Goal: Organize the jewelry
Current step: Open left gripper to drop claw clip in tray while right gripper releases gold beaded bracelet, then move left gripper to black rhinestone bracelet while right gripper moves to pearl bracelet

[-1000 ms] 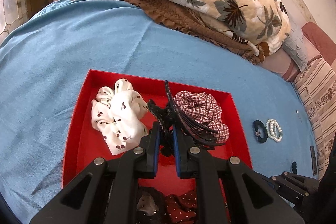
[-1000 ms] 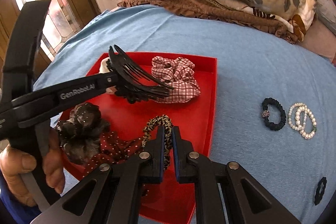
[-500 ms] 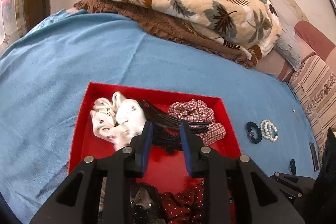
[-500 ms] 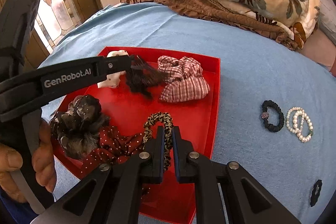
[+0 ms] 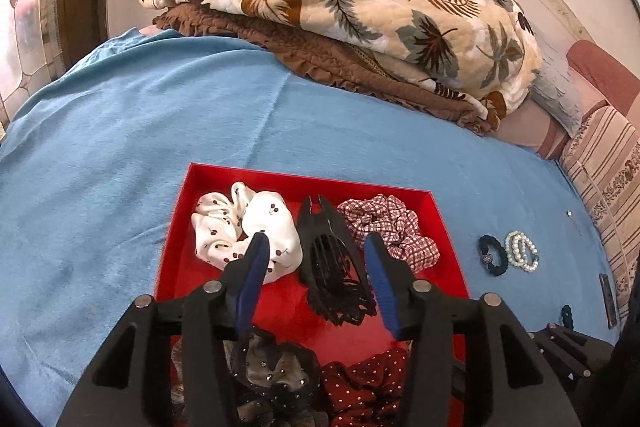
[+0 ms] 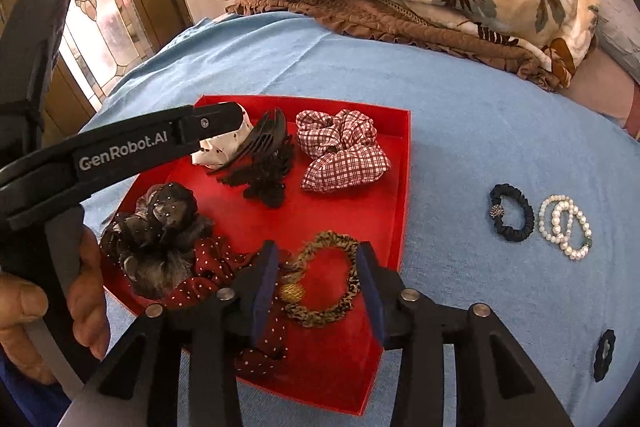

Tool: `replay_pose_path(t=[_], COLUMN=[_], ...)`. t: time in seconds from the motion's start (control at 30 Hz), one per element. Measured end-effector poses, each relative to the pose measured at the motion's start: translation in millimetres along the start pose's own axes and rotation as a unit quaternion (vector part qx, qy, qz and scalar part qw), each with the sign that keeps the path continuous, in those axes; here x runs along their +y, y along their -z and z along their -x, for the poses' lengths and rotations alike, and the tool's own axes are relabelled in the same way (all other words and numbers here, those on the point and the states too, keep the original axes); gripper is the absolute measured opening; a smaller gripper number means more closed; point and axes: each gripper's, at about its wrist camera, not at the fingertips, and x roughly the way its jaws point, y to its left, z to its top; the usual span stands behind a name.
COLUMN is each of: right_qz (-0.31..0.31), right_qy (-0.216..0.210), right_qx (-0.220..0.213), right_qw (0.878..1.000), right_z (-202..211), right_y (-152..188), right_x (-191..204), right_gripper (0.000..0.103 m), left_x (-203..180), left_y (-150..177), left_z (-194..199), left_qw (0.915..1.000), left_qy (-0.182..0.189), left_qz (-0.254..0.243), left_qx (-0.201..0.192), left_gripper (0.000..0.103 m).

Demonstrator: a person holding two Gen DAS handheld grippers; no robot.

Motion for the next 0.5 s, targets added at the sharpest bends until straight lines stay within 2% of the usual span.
replay_pose_path(t=[0.17, 0.27, 0.5], right_qz=[0.001, 0.001, -0.010], right_qy=[-0.003, -0.005, 0.013], right_qx=[-0.010, -0.017, -0.031], right_qw=[1.000, 1.000, 0.999], right_z=[11, 21, 52], right_y=[4, 9, 31], right_x=[1, -1, -32], right_gripper=[0.044, 0.049, 0.053], left_x=[-4, -8, -16], left_y=[4, 8, 19], left_z=[4, 8, 9], left_qw=[0.9997, 0.9991, 0.9978], left_qy=[-0.019, -0.031, -0.050], left_qz=[-0.015, -0.027, -0.043], left_qx=[-0.007, -0.012, -0.009], left_gripper=[0.057, 0.062, 0.066])
